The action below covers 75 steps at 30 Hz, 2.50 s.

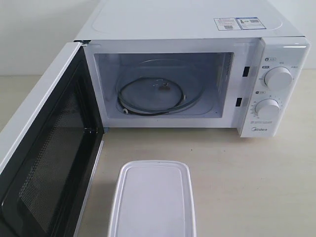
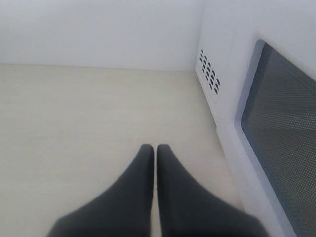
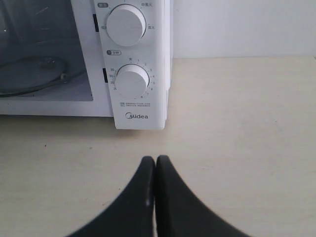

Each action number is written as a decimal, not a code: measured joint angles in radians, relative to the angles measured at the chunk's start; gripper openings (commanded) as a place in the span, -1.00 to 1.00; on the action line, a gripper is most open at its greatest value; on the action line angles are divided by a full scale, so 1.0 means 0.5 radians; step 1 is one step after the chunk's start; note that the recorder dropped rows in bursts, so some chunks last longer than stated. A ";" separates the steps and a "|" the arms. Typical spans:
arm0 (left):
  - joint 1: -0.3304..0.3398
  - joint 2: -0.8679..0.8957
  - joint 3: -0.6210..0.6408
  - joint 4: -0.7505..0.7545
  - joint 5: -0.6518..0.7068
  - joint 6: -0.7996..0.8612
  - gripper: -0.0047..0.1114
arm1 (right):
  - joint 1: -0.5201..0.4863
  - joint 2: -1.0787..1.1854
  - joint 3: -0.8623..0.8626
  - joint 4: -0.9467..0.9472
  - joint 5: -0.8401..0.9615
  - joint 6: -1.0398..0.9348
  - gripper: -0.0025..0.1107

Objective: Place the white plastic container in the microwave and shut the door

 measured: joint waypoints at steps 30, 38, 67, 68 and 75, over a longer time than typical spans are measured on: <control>0.000 0.000 0.000 0.000 0.000 0.000 -0.84 | 0.000 0.000 0.000 -0.008 -0.210 0.000 -0.96; 0.000 0.000 0.000 0.000 0.000 0.000 -0.84 | 0.000 -0.003 0.000 -0.012 -1.269 -0.088 -0.96; 0.000 0.000 0.000 0.000 0.000 0.000 -0.84 | 0.000 0.770 -0.314 0.140 -1.284 -0.363 -0.96; 0.000 0.000 0.000 0.000 0.000 0.000 -0.84 | 0.000 0.770 -0.314 0.140 -1.284 -0.351 -0.96; 0.000 0.000 0.000 0.000 0.000 0.000 -0.84 | 0.000 0.791 -0.314 0.140 -1.287 -0.209 -0.96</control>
